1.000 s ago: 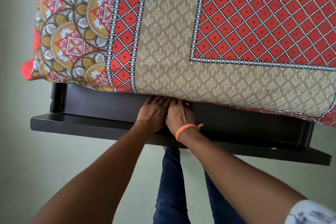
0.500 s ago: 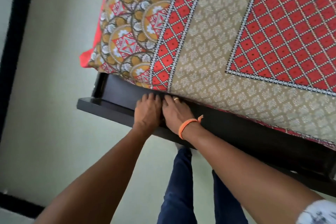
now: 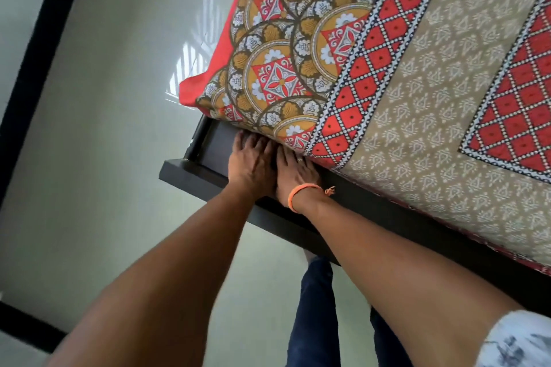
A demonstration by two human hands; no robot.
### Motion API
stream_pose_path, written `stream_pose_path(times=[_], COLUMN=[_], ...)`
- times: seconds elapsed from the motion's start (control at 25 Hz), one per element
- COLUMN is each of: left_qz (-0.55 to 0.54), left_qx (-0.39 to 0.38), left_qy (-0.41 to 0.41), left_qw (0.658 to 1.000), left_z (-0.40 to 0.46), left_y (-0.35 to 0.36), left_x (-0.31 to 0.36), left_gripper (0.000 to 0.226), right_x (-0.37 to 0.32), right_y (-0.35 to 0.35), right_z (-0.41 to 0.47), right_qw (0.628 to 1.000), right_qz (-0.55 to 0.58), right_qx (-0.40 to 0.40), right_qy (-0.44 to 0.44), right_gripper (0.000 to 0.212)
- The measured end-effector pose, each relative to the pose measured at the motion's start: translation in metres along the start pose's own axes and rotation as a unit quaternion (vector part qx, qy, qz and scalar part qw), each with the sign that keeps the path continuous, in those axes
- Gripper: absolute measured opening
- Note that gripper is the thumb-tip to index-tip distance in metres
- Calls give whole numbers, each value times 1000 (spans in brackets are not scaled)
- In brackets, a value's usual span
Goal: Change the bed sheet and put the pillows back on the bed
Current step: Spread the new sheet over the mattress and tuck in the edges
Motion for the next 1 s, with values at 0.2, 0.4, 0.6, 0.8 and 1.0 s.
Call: stream_pose_path(times=[0.2,0.4,0.6,0.8,1.0], left_qz=[-17,-109,-201,-144,-51], left_qx=[-26,18,347,255,166], left_qy=[24,0,23,152,291], left_qw=[999,994,916,944,941], left_z=[2,-25,-89,-60,-69], left_y=[10,-39,-113,-135,-115], left_x=[-11,5,58,164,261], left_gripper=[85,32,15,70,64], right_x=[-10,-18,40,181,236], right_y=[4,-34,-132,-123,-54], right_z=[7,-38,-136,-164,-218], right_qw=[1000,997,910,933,969], right_qz=[5,63,152,-10,-50], right_qx=[22,39,366,330,232], right_qy=[20,-4,-123,142,62], right_gripper=[99,45,24,73,82])
Point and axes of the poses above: each hand's wrist, its own z-axis towards the middle knuckle, its own y-axis out of the palm, x = y × z, the point moved 8 cm from there along z, towards the middle knuckle, and after that the axes turned 8 degrees about y, right-handed, at the moved point
